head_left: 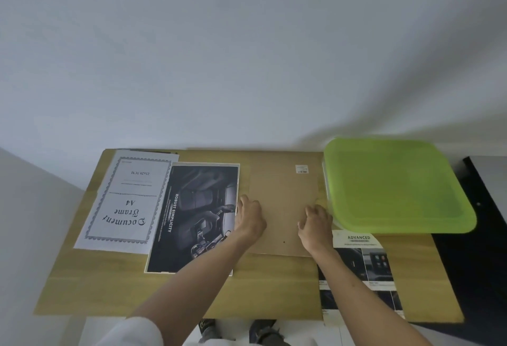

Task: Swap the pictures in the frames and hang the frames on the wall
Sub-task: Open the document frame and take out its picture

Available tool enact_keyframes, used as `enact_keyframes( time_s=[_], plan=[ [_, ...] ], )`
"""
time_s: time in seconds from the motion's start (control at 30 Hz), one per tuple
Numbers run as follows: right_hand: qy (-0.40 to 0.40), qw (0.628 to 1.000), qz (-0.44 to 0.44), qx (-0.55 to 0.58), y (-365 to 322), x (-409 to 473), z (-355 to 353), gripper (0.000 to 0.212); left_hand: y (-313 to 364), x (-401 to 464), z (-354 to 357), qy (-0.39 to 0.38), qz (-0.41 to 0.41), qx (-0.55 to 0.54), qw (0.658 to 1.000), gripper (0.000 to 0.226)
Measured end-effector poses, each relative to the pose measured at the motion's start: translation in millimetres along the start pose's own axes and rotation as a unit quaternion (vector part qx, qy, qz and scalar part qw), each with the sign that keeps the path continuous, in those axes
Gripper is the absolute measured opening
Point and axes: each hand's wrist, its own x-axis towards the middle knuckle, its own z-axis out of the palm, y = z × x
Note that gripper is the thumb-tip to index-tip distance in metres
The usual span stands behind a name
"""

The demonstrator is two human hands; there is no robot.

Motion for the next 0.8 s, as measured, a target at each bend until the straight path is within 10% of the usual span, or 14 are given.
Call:
enact_keyframes(
  time_s=[0.47, 0.8],
  plan=[
    [0.063, 0.996, -0.036, -0.045, -25.3, -7.6, 7.9, 0.05, -34.6, -9.7, -28.1, 0.063, 0.084, -0.015, 0.994, 0.036],
    [-0.039, 0.987, -0.157, 0.024, -129.9, -47.1, 39.1, 0.04, -156.6, -25.5, -82.7, 0.129, -0.06, 0.007, 0.99, 0.04]
  ],
)
